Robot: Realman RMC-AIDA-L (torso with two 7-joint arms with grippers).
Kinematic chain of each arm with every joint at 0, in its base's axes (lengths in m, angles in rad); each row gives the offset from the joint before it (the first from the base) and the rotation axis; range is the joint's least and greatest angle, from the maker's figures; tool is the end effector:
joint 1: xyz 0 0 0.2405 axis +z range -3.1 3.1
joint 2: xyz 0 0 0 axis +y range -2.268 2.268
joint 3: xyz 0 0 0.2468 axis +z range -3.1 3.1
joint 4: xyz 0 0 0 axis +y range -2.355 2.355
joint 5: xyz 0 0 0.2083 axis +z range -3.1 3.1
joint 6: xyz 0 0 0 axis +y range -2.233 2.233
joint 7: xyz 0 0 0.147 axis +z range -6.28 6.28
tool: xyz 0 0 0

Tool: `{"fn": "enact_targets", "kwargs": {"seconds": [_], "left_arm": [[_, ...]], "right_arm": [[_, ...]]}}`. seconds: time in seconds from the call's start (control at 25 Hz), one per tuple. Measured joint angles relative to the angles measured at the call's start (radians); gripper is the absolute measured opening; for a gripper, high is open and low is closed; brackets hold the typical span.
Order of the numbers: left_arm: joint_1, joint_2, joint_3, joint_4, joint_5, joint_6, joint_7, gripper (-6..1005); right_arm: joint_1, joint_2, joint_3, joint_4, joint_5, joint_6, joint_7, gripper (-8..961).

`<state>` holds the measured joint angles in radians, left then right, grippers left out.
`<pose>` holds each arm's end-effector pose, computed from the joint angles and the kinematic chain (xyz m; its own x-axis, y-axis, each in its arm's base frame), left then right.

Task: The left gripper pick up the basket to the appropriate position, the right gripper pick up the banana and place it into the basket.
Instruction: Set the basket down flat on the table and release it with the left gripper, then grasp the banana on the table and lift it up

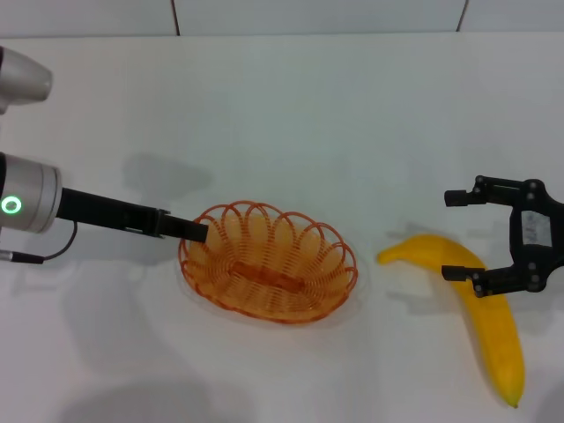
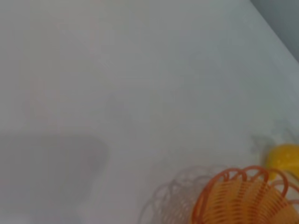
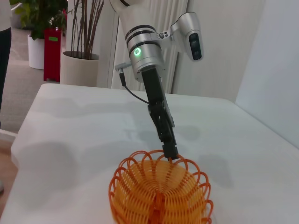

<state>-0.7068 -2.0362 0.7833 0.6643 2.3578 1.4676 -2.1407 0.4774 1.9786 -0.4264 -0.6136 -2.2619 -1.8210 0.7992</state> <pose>-0.2461 0.3585 -0.0074 0.5484 0.8208 0.1599 0.8354 -0.5460 -0.0629 0.2998 0.2791 0.0452 0.9240 0.0750 -0.3748 -0.0336 -0.9608 -0.2751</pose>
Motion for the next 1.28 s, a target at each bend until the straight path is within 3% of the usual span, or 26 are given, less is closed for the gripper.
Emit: {"fn": "enact_targets", "kwargs": {"seconds": [0.44,0.72,0.88,1.08,1.28], "left_arm": [[-0.001,0.002,0.012,0.011,0.009,0.012,0.036,379],[0.112,0.0,0.009,0.278,-0.013,0.098,0.076,454],[0.165,0.002,0.001,0.364,-0.066,0.186,0.144,492],[0.231,0.005,-0.037,0.407,-0.19,0.372,0.364,719],[0.274,0.011,-0.08,0.41,-0.154,0.418,0.512,830]], "right_arm": [[-0.002,-0.002,0.0,0.0,0.001,-0.008,0.0,892],[-0.003,-0.004,0.002,0.0,0.002,-0.011,0.0,892],[-0.003,-0.004,0.002,0.0,0.005,-0.011,0.0,892],[-0.006,-0.004,0.003,0.0,0.02,-0.011,0.0,892],[-0.009,-0.005,0.003,0.0,0.029,-0.016,0.0,891]]}}
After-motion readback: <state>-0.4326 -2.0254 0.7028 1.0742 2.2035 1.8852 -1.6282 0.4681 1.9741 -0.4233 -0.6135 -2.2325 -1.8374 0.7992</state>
